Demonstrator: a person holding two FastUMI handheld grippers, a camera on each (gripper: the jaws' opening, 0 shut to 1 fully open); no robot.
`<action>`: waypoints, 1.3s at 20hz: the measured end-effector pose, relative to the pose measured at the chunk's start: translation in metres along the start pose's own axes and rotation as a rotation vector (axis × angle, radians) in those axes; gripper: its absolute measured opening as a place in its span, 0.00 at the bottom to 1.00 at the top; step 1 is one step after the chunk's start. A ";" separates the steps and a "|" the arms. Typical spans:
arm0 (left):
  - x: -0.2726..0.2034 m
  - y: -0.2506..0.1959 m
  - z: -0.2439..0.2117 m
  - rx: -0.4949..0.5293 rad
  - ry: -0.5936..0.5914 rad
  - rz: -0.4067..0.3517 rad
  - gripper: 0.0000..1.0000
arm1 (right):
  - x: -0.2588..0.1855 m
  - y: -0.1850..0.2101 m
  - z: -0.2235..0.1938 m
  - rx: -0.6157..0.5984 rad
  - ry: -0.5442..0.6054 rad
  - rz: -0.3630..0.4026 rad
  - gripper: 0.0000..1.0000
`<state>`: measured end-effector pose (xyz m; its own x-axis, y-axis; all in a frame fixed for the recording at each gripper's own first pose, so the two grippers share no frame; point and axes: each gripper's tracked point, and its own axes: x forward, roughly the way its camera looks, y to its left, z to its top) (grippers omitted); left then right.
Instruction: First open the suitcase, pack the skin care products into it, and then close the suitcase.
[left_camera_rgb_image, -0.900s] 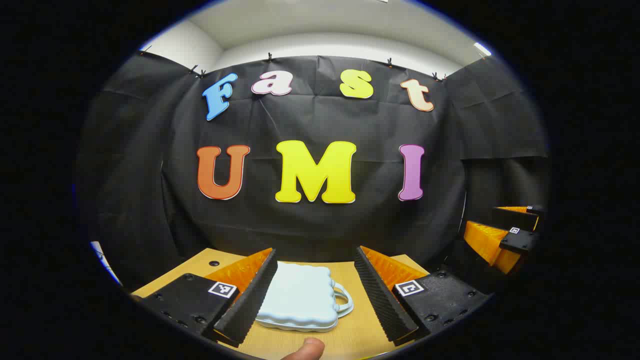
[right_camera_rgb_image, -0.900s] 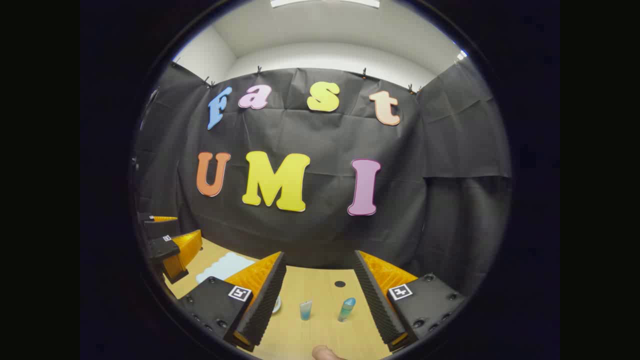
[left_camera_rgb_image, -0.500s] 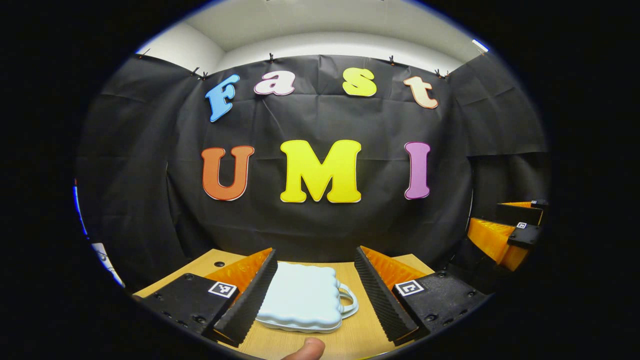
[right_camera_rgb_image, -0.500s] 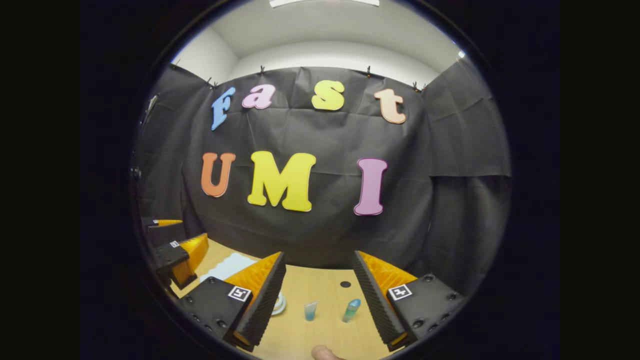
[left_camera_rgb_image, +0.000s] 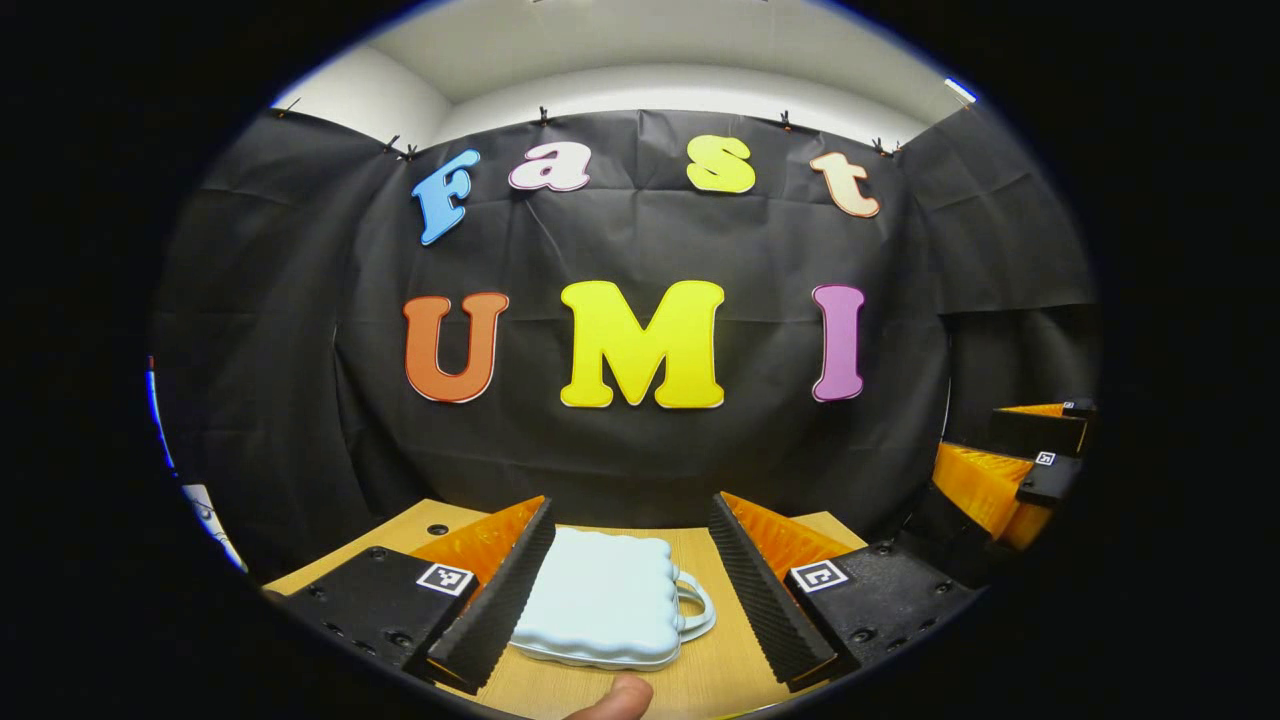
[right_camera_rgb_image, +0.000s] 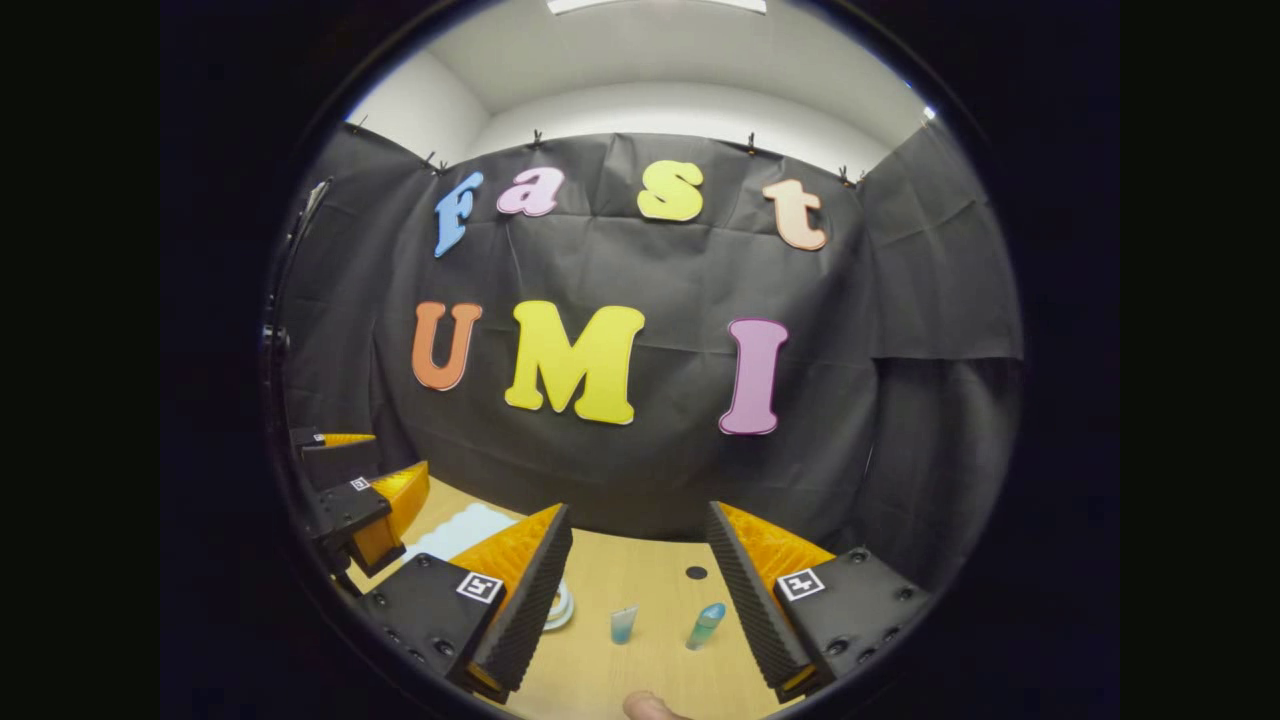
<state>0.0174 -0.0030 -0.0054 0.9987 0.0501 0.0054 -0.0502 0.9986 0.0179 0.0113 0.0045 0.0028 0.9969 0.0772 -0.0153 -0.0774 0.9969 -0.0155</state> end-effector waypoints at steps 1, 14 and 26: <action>0.001 0.000 -0.003 0.006 0.003 0.004 0.99 | 0.001 -0.003 -0.002 0.000 0.004 -0.004 0.81; 0.052 -0.022 -0.128 0.424 0.092 -0.020 1.00 | 0.003 -0.142 -0.035 0.002 0.073 -0.214 0.81; 0.100 -0.068 -0.232 1.133 0.176 -0.084 0.98 | 0.031 -0.206 -0.099 0.074 0.169 -0.173 0.81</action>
<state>0.1213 -0.0620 -0.2377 0.9814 0.0756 -0.1766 0.1303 0.4135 0.9012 0.0566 -0.2003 -0.0934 0.9782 -0.0925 -0.1857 0.1017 0.9940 0.0406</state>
